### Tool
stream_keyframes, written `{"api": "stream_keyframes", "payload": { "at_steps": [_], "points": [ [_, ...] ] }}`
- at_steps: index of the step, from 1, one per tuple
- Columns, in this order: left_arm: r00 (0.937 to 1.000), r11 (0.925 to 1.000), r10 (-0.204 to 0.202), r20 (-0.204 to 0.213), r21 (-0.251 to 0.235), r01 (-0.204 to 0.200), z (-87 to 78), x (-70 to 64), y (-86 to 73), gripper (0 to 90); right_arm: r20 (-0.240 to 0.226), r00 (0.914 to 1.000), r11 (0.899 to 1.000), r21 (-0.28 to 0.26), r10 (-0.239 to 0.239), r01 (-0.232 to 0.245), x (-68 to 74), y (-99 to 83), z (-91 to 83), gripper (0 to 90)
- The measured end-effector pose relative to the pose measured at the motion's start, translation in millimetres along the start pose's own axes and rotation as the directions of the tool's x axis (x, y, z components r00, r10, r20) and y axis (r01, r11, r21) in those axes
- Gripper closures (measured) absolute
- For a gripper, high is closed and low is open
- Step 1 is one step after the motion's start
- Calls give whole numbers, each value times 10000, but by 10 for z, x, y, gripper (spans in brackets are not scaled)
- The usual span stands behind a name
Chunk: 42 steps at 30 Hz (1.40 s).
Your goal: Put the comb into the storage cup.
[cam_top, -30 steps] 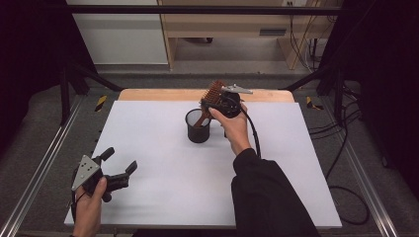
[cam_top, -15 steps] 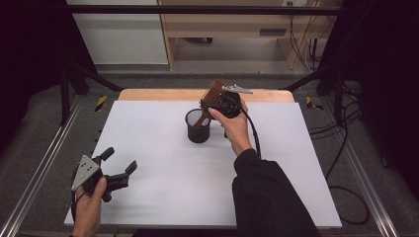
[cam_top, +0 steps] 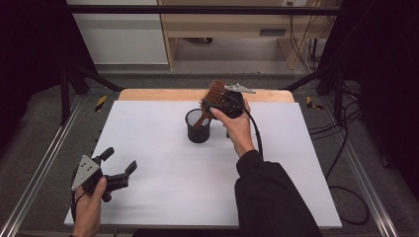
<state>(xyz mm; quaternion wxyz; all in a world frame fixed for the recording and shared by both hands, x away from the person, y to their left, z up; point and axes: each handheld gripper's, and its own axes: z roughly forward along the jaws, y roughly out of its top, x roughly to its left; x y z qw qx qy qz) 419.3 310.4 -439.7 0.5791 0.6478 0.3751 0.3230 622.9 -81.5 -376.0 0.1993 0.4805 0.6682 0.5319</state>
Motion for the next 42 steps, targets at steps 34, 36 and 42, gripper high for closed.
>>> {"api": "stream_keyframes", "payload": {
  "at_steps": [34,36,42],
  "points": [
    [9994,9999,-90,-347,-107,87,-11,4,-2,20,229,9965,9908,-1073,-799,819,-77,209,-742,63],
    [9993,9999,-77,-359,-94,73,-13,9,-4,19,165,9970,9900,-1188,-752,766,-105,223,-798,62],
    [9991,9998,-68,-412,-163,62,-34,16,5,19,30,9968,9878,-1337,-801,798,-163,254,-875,63]
  ]
}}
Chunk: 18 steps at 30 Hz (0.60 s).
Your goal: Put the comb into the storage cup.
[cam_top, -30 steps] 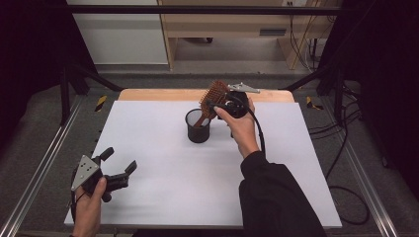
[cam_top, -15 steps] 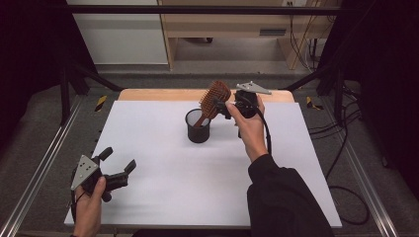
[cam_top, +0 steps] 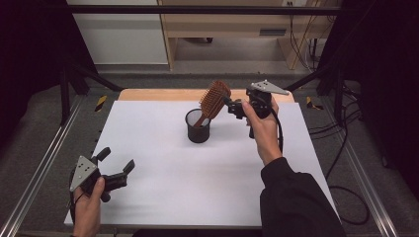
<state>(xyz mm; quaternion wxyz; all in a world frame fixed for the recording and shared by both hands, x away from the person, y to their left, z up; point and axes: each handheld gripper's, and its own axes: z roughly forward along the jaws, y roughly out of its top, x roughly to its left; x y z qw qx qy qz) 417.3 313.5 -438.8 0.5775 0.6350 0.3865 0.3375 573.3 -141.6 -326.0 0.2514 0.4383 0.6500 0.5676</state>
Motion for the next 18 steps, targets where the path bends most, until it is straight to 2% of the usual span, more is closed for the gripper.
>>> {"api": "stream_keyframes", "payload": {
  "at_steps": [7,10,13,18],
  "points": [
    [9999,9999,-98,-31,89,98,1,26,-25,18,80,9999,9996,-221,-148,150,-12,48,-75,69],
    [9993,9994,-331,-166,-114,330,-29,57,-32,15,133,9997,9996,-228,-184,187,-31,51,-85,69],
    [9984,9985,-545,-157,-6,545,-8,74,-48,20,245,9992,9992,-258,-309,316,-56,66,-75,66],
    [9993,9996,-265,-266,23,266,-4,71,-37,17,351,9961,9961,-338,-805,817,-55,16,-36,46]
  ]
}}
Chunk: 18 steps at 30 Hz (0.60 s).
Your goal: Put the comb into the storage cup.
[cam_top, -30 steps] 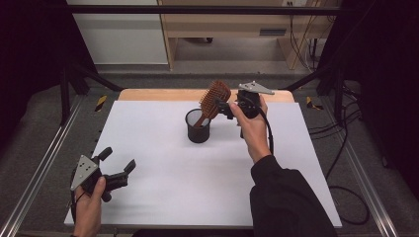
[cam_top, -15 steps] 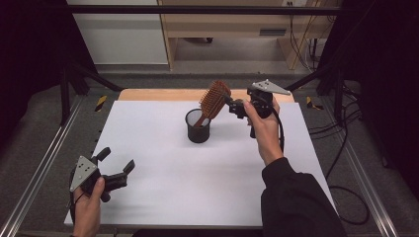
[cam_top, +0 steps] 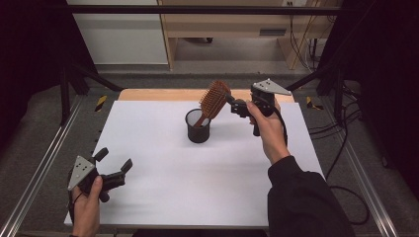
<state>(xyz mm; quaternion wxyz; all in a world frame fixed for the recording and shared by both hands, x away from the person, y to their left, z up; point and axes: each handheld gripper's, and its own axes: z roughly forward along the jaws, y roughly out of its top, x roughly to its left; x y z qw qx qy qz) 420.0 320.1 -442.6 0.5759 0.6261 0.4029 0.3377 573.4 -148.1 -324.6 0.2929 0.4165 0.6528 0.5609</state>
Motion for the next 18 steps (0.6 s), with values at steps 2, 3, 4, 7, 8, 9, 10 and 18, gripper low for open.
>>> {"api": "stream_keyframes", "payload": {
  "at_steps": [2,3,4,7,8,9,10,18],
  "points": [
    [10000,9999,-25,-26,-100,25,-11,8,15,17,72,9999,9999,29,-118,118,9,-39,1,52],
    [10000,9999,-91,33,-141,91,-13,11,17,16,62,9999,9998,126,-141,141,13,-60,1,55],
    [9999,9998,-108,50,-153,109,-14,15,18,16,124,9998,9997,151,-177,175,15,-78,-8,59],
    [9999,9997,-167,31,-201,167,-38,23,16,16,326,9988,9991,252,-357,349,11,-124,-53,68],
    [9997,9995,-231,27,-211,232,-45,26,13,16,401,9986,9991,254,-338,328,2,-135,-74,70],
    [9997,9994,-257,14,-209,257,-48,28,12,16,418,9988,9995,209,-266,257,-8,-142,-95,70],
    [9997,9995,-236,-10,-198,236,-46,29,11,16,450,9988,9997,155,-217,210,-21,-146,-114,69],
    [10000,10000,-2,-17,-94,2,-20,11,16,16,386,9991,9998,-110,167,-163,-133,-111,-225,62]
  ]
}}
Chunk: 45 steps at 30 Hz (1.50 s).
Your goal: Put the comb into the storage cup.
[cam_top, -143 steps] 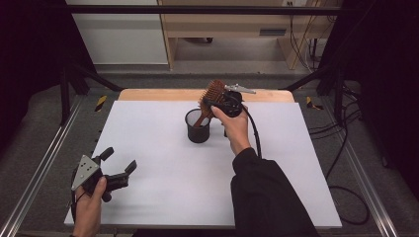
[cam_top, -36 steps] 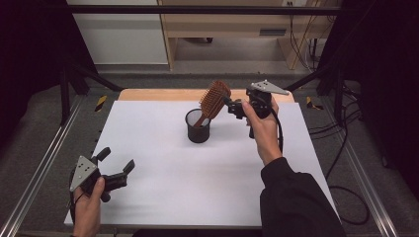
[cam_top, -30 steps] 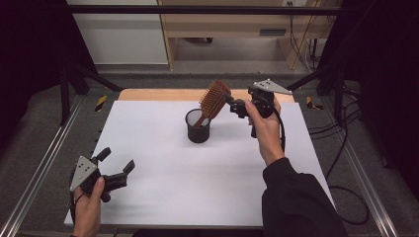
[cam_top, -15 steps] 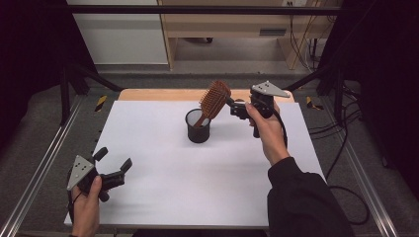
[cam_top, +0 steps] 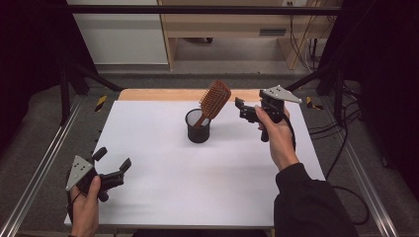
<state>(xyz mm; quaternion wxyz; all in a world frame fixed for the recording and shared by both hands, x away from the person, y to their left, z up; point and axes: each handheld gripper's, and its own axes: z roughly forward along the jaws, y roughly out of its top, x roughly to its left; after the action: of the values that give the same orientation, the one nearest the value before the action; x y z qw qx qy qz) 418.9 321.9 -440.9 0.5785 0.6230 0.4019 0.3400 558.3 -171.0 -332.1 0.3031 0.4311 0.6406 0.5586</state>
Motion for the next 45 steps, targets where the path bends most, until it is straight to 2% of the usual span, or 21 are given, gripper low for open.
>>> {"api": "stream_keyframes", "payload": {
  "at_steps": [15,26,36,41,45],
  "points": [
    [10000,10000,24,-37,22,-23,-14,1,-6,16,264,9996,9994,-344,115,-106,-190,-86,-361,55],
    [9999,10000,45,-154,-44,-46,-38,14,-2,16,563,9984,9977,-680,-32,71,-321,-160,-625,56],
    [9999,9999,-78,-129,-124,76,-52,38,-1,16,585,9978,9962,-799,-301,347,-389,-292,-838,56],
    [9998,9999,-76,-168,-136,74,-66,52,5,16,544,9962,9946,-753,-673,713,-398,-379,-955,55],
    [9997,9999,-63,-220,-141,60,-86,57,5,16,569,9955,9935,-813,-756,801,-411,-447,-1054,53]
  ]
}}
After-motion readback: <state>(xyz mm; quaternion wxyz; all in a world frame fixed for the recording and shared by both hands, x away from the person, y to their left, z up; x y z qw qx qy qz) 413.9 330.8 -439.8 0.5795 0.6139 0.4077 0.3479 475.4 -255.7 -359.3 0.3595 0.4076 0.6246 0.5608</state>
